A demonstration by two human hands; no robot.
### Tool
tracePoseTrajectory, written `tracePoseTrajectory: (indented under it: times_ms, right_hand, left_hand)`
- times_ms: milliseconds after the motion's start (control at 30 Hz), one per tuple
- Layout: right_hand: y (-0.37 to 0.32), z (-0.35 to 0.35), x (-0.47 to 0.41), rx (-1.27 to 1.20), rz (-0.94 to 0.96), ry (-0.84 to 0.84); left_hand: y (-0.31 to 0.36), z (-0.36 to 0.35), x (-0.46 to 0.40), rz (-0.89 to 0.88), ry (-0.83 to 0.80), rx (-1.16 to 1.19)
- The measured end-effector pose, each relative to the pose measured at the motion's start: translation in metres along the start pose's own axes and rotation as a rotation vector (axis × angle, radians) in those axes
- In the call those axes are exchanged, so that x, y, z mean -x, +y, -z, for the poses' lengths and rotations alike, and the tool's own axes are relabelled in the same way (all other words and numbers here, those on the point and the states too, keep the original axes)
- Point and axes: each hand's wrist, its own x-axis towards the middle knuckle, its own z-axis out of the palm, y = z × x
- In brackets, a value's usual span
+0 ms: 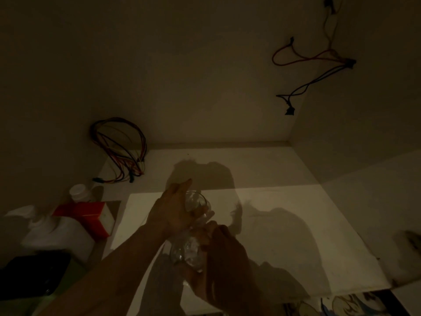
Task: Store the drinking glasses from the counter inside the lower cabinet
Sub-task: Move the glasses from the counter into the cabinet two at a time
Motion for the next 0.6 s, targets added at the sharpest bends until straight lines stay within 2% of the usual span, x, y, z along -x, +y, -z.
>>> tracePoseTrajectory:
  times_ms: [100,333,600]
  right_hand:
    - [0.011,0.007,0.008,0.014,-0.046,0.162]
    - [0.031,0.045,0.029,0.137,-0.202,0.014]
    - [-0.008,0.127,0.090,0.142,-0.204,-0.034]
  left_hand:
    - [0.006,0.011,0.016,0.009,0.035,-0.170]
    - [0.037,0.036,0.076,0.088,-0.095,-0.388]
    - [0.093,0.103,0.153,0.174,-0.239,-0.402]
